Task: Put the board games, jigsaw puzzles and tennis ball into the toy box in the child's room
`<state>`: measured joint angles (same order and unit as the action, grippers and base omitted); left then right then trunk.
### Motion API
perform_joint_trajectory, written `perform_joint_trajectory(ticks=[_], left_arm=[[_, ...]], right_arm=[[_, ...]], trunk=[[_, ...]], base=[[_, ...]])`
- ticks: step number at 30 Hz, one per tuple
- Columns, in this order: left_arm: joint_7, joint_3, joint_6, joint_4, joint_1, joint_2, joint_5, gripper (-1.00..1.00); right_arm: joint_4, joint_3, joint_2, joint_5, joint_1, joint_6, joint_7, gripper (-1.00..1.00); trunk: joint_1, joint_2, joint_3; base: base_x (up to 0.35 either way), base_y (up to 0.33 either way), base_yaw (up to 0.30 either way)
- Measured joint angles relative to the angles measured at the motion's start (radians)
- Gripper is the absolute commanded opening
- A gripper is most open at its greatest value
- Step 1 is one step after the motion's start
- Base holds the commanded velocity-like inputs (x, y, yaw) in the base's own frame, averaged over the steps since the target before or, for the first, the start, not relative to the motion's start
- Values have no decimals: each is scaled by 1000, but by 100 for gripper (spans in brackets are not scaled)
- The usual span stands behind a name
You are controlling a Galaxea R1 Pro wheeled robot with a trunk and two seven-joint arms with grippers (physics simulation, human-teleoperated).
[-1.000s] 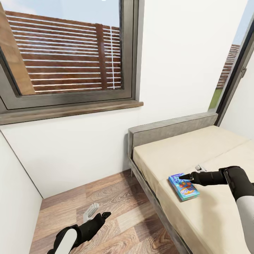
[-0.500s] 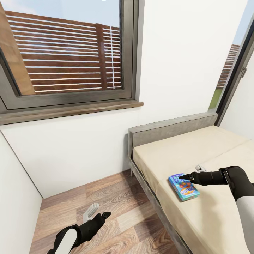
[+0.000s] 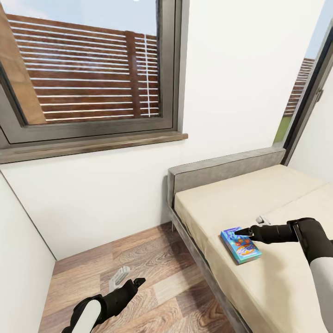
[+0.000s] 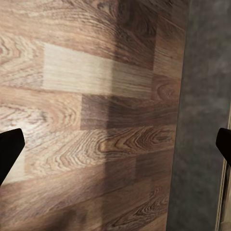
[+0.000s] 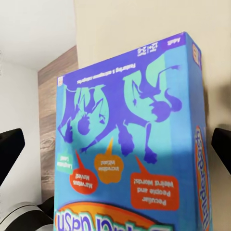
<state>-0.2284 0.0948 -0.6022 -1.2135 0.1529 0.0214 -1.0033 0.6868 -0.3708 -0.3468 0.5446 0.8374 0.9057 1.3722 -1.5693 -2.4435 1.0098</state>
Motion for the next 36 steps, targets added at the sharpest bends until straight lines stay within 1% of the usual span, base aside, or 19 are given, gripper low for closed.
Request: perform_joint_trajectory(ticks=[15, 36], left_arm=[[0, 0, 0, 0, 0, 0, 0, 100], [0, 0, 0, 0, 0, 0, 1, 100]], right_arm=[[-4, -2, -1, -2, 0, -3, 3, 100], [-24, -3, -10, -19, -1, 7, 7, 100]], trunk=[[0, 0, 0], [0, 0, 0]], base=[[0, 0, 0], [0, 0, 0]])
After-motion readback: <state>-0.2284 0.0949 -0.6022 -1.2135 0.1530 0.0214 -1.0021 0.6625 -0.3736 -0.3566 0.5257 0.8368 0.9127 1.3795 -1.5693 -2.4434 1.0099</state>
